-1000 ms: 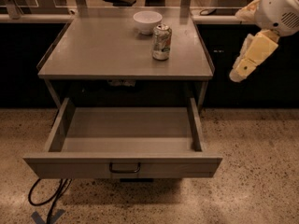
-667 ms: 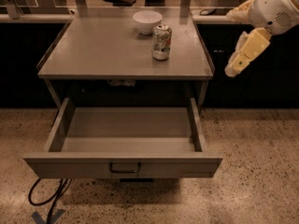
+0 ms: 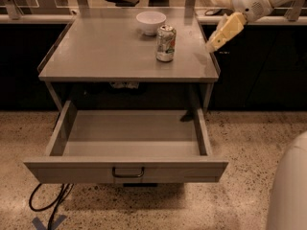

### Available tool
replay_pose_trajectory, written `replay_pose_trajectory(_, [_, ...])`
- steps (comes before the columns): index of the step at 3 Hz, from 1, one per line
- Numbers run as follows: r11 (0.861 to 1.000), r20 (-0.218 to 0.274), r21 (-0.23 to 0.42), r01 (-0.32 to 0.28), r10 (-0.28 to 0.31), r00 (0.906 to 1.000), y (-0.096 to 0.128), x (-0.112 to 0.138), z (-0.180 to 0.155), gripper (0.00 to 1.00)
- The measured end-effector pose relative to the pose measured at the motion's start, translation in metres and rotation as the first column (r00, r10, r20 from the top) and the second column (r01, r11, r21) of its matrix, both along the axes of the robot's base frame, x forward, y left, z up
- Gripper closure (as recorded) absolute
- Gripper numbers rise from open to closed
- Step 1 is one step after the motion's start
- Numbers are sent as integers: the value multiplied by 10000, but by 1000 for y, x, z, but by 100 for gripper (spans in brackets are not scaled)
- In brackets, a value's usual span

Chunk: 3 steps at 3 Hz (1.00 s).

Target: Place 7up can into top drawer

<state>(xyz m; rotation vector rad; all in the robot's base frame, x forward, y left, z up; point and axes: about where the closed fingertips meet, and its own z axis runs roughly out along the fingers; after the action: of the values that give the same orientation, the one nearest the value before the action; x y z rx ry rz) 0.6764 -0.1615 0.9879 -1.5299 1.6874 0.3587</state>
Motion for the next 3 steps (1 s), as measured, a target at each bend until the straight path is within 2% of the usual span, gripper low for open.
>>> replay_pose_trajectory(1, [9922, 1094, 944, 809, -911, 9898, 6, 52, 26, 0])
replay_pose_trajectory(2, [9883, 1465, 1159, 992, -1158, 9824, 4, 61, 38, 0])
replay_pose_trajectory(3, [9883, 1466, 1161, 991, -1157, 9824, 4, 61, 38, 0])
